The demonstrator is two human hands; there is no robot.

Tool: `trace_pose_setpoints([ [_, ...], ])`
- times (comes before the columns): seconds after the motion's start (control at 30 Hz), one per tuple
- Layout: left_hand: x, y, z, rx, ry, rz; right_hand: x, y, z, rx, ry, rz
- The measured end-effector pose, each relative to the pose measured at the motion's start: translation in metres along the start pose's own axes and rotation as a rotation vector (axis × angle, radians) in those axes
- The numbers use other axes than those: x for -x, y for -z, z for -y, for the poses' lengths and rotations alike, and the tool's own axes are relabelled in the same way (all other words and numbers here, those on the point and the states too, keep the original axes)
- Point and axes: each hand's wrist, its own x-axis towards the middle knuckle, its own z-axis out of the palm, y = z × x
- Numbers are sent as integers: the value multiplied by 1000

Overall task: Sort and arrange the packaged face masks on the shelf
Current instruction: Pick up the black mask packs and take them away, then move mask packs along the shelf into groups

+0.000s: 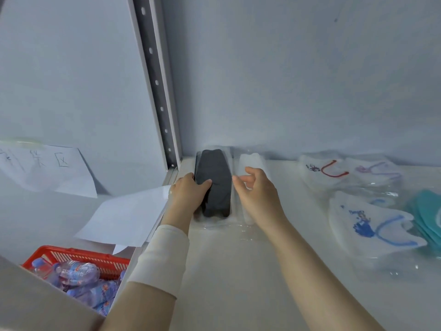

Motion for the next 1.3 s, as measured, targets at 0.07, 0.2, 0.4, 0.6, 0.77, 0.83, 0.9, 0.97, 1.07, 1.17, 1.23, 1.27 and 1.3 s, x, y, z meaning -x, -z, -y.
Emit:
trace_pose_setpoints([
  [0.07,2,1,-1,-1,6,7,3,3,-4,-14,4,-20],
  [0.2,18,3,-14,-118,-51,-42,7,14,-18,39,50,-87],
  [0.4,79,-37,-79,-62,-729,-203,28,77,-55,251,134,-253],
  [0.6,161,-145,-166,-73,-1051,47,87,218,-131,575,253,-528],
  [0.77,250,-255,-224,-197,-1254,147,168,349,-215,693,116,-649],
  [0.83,288,-298,-244,-275,-1296,167,205,392,-247,696,52,-663],
  [0.9,327,-336,-263,-310,-1324,232,241,432,-276,694,-18,-680],
  [0.97,363,-368,-283,-322,-1337,344,271,468,-304,671,-97,-713],
  [1.07,399,-406,-312,-350,-1369,403,295,510,-336,619,-198,-749],
  [1.17,410,-442,-335,-379,-1326,408,296,542,-361,589,-251,-738],
  [1.23,407,-464,-349,-404,-1267,402,289,560,-376,568,-270,-713],
  [1.27,402,-475,-358,-399,-1223,397,282,571,-382,565,-259,-694],
  [1.3,396,-486,-368,-379,-1169,387,274,582,-387,562,-239,-669],
])
